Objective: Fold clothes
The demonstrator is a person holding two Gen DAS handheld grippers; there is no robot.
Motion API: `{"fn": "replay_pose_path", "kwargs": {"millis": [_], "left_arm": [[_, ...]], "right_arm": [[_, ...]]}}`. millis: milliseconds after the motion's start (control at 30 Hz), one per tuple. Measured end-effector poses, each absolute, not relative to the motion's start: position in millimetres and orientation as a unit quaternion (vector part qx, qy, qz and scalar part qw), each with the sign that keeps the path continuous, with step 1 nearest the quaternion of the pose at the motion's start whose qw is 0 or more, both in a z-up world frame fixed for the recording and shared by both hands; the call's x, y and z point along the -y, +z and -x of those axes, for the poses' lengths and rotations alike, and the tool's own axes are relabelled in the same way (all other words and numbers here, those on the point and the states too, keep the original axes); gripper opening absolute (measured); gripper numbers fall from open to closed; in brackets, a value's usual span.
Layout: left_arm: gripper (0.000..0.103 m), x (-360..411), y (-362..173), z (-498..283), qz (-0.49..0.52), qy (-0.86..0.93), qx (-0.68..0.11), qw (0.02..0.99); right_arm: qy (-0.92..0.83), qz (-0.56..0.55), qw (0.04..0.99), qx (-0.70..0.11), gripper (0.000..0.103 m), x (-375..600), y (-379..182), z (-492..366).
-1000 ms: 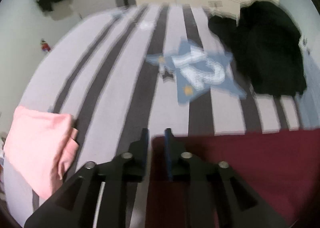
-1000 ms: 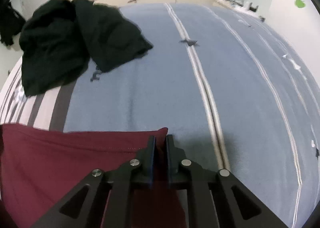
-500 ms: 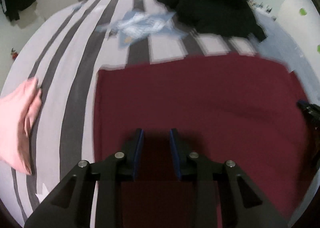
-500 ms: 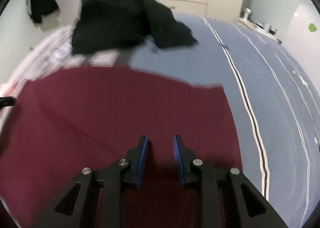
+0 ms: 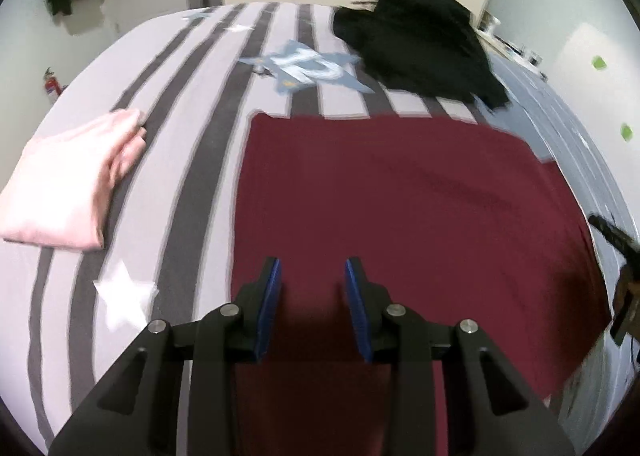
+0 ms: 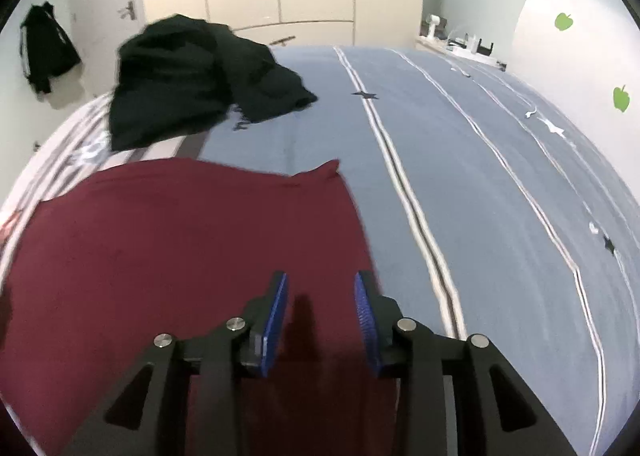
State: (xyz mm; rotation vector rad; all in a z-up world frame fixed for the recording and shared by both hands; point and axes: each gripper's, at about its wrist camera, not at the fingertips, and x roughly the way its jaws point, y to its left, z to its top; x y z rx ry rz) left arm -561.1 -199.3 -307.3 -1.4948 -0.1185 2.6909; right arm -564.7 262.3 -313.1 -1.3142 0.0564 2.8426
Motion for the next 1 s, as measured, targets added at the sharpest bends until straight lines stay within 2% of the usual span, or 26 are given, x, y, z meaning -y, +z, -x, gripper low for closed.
{"fn": "replay_pose_path", "kwargs": {"millis": [233,267,333,467,633,867,1000], "left_arm": [[0.029,199,-361,529,0.507,0.861,0.033,0.016],[0.029,200,-360,529,0.507,0.861,0.033,0.015],[0.029,198,-353,532,0.513,0.858,0.025,0.005],[0.031,205,-320,522,0.486,0.873,0.036,-0.021],[0.033,221,-344,505,0.527,0.848,0.016,-0.047],[0.036,210,-315,470,0.504,0.861,0.05,-0.047],[0.036,208,-340,455,0.539,0.84,0.022,-0.052]], "right_arm": [[0.896,0.444,-0.007,-0.001,0.041,-246,-352,522],[0.897,0.442,-0.001,-0.007,0.048,-251,-354,520],[0.897,0.44,0.016,-0.027,0.051,-263,-353,519],[0.896,0.438,0.061,-0.049,0.052,-289,-342,513],[0.88,0.46,0.107,-0.051,0.053,-322,-339,490],[0.881,0.466,0.069,-0.046,0.053,-315,-321,444],[0.87,0.488,0.054,-0.04,0.053,-305,-337,425]]}}
